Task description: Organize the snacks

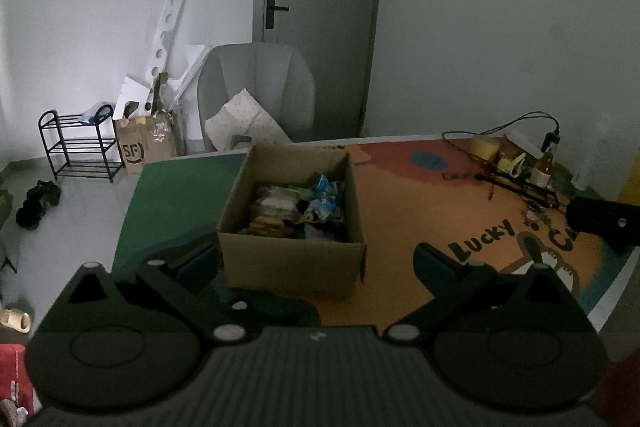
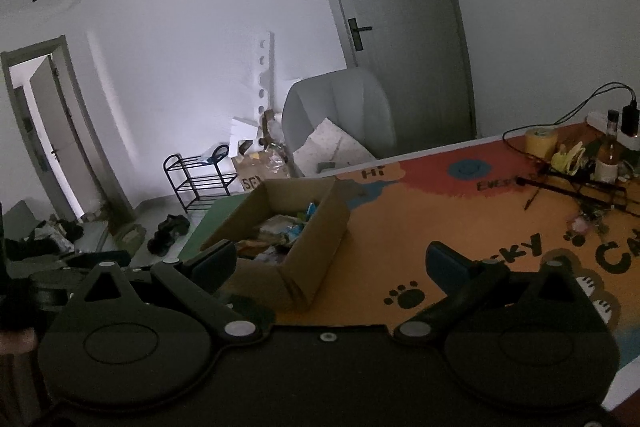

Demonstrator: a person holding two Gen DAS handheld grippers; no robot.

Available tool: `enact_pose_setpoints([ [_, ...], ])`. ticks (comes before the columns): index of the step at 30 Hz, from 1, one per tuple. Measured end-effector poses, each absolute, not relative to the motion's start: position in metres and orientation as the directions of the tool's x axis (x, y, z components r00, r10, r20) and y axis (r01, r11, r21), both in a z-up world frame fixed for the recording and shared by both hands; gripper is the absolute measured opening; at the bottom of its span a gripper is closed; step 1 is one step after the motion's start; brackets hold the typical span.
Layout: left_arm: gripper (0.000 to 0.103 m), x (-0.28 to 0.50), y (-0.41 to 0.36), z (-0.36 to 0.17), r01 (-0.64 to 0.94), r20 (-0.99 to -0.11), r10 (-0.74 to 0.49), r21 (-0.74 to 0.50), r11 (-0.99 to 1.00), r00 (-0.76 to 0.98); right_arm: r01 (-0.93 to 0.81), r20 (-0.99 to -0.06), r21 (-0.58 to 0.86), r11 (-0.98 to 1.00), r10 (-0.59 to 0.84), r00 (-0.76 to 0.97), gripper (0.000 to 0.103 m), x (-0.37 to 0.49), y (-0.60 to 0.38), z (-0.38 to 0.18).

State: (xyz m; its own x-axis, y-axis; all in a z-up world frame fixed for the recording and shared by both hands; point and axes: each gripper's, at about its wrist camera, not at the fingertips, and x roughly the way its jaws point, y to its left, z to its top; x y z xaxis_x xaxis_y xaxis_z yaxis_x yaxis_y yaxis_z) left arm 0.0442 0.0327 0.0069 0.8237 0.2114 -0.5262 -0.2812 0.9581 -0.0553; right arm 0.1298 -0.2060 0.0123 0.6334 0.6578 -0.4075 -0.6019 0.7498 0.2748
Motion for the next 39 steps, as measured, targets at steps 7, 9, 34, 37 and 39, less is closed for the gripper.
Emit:
enact_pose_setpoints([
  [7,0.103,0.025,0.030,0.017,-0.272,-0.502,0.212,-0.048,0.961,0.839,-0.603,-0.388,0.260,0.754,0.654,0.650,0.103,0.120,-0.220,0.023],
  [9,0.103,0.022,0.028,0.021,-0.267,-0.498,0.212,-0.040,0.963,0.841,-0.608,-0.378,0.252,0.753,0.655,0.654,0.103,0.117,-0.224,0.026],
  [34,0.103,0.014,0.027,0.025,-0.241,-0.496,0.190,-0.041,0.970,0.847,-0.636,-0.384,0.222,0.739,0.666,0.639,0.103,0.110,-0.227,0.032],
  [37,0.103,0.014,0.027,0.025,-0.241,-0.495,0.189,-0.043,0.970,0.848,-0.631,-0.383,0.233,0.740,0.666,0.640,0.103,0.111,-0.229,0.032],
  [39,0.103,0.014,0.028,0.026,-0.242,-0.495,0.189,-0.046,0.969,0.848,-0.628,-0.385,0.232,0.742,0.663,0.641,0.103,0.111,-0.230,0.032],
])
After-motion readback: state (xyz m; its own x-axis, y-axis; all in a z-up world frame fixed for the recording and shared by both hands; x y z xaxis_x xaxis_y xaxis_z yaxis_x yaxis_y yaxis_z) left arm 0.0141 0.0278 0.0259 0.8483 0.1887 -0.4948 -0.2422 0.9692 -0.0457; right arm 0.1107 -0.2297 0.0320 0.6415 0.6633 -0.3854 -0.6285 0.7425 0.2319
